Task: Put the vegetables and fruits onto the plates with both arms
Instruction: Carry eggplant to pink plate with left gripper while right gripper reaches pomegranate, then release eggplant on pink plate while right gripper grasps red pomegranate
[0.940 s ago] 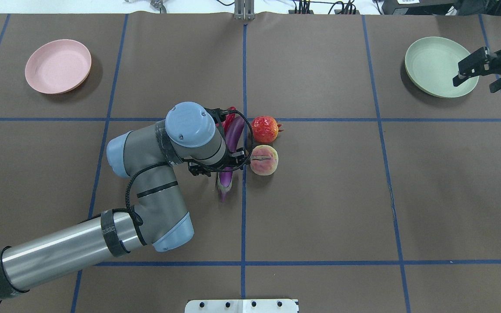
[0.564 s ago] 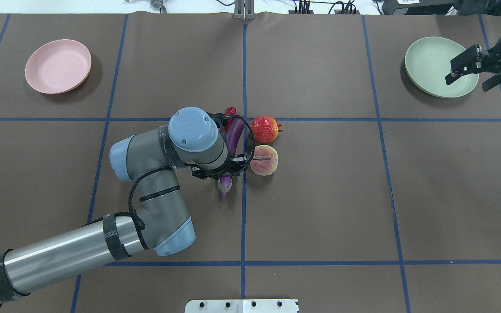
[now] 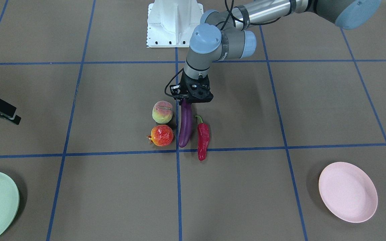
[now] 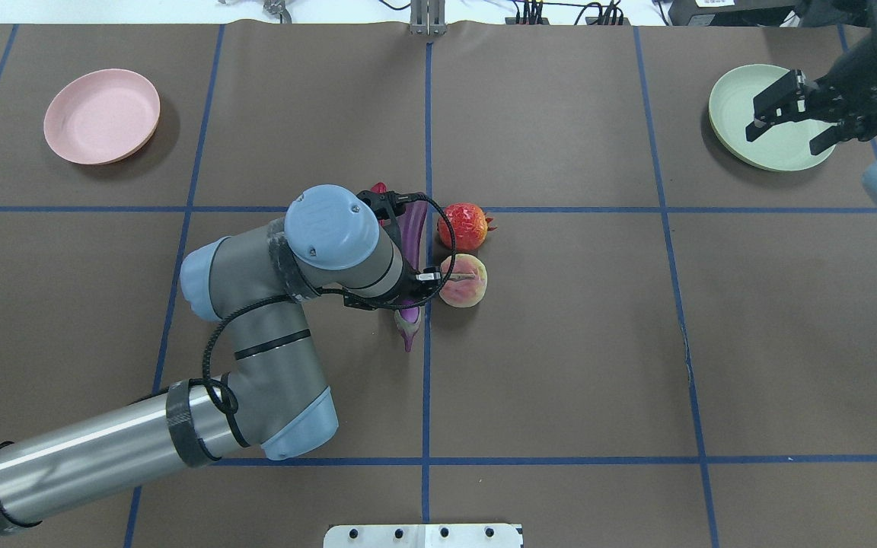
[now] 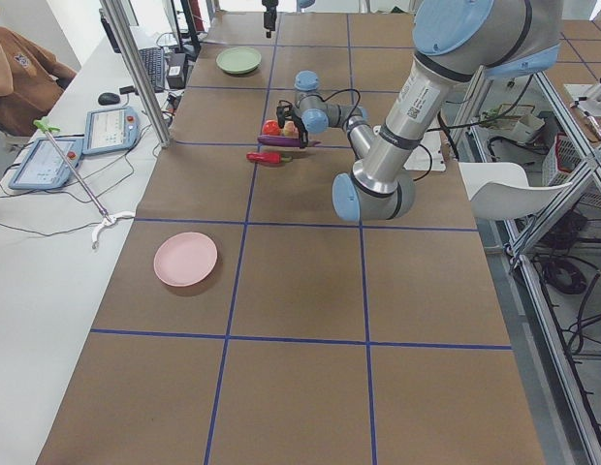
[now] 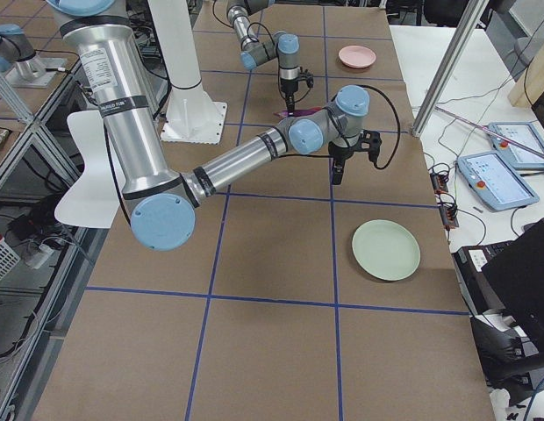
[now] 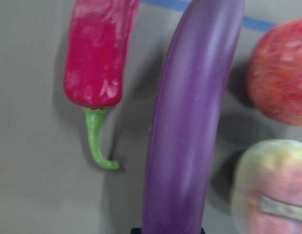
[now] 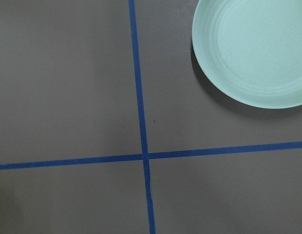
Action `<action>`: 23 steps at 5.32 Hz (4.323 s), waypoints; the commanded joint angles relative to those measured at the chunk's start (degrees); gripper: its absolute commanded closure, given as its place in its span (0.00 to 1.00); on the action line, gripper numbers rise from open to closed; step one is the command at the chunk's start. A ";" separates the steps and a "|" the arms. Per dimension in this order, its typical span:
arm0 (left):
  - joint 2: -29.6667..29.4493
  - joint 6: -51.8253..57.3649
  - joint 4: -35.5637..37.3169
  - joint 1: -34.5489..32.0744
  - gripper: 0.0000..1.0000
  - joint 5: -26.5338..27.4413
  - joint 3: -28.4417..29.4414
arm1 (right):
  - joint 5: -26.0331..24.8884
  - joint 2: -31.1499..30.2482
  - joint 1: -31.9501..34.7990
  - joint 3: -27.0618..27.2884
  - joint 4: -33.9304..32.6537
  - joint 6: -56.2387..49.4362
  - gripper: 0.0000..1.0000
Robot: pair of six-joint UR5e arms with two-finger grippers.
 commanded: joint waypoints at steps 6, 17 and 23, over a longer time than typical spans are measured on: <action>6.21 28.85 16.71 -28.21 1.00 -10.20 -1.64 | -17.57 21.81 -21.65 -10.04 -0.11 26.87 0.01; 5.24 49.02 1.33 -37.31 1.00 -1.88 30.56 | -25.41 33.80 -30.90 -30.56 6.39 33.58 0.01; 5.78 52.98 -0.61 -37.56 0.00 -2.02 24.69 | -25.41 34.24 -30.38 -29.17 6.83 34.98 1.00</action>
